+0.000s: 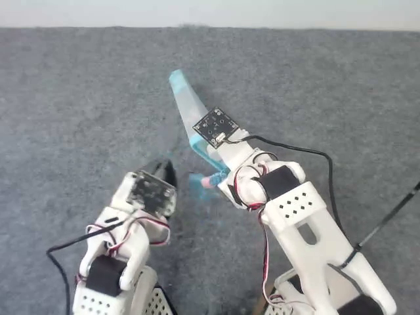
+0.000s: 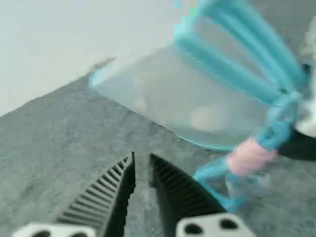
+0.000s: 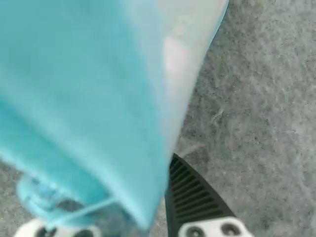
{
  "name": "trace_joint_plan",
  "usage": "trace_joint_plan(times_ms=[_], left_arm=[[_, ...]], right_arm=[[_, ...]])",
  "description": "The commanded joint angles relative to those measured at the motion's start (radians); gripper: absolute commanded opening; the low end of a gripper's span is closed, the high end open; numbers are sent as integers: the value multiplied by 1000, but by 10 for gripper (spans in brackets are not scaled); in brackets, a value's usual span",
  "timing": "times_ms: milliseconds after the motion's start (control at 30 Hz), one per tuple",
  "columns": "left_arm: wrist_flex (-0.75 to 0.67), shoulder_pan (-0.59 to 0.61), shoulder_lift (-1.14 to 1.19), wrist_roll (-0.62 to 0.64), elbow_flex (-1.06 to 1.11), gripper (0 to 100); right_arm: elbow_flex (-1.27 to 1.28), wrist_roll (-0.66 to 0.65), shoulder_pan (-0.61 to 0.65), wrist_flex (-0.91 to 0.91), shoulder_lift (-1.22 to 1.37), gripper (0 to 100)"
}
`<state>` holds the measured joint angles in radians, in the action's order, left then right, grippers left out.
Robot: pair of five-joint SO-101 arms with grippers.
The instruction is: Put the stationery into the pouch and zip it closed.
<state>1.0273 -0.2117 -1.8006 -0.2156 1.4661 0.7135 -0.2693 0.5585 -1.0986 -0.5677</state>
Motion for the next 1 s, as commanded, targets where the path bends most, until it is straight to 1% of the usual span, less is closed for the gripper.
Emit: trace_joint_plan(times_ms=[0,33,133,300,367,500,600,667,833,967], left_arm=[[23,-52,-18,-8,-64,167],[23,-52,-18,-8,-65,187],[61,-61,-18,-8,-96,199],[86,-189,-18,-11,-108,227],[80,-199,-18,-11,-101,229],[49,-199,-15,-6,-90,228],[-9,-198,-15,-3,-38,227],[-48,-196,-15,28,-7,227],[-120,-109,-14,81,7,227],[-152,-97,-14,106,27,227]], right_arm=[[-94,-14,-16,15,-21,6],[-107,-14,-16,15,-21,6],[-135,-11,-15,15,-21,6],[-137,-8,-8,24,-21,6],[-135,-8,-8,19,-21,6],[-129,-8,-1,16,-24,6],[-129,-9,28,-10,-31,6],[-133,-8,44,-31,-35,6],[-129,-8,48,-41,-35,6],[-126,-12,50,-41,-35,6]])
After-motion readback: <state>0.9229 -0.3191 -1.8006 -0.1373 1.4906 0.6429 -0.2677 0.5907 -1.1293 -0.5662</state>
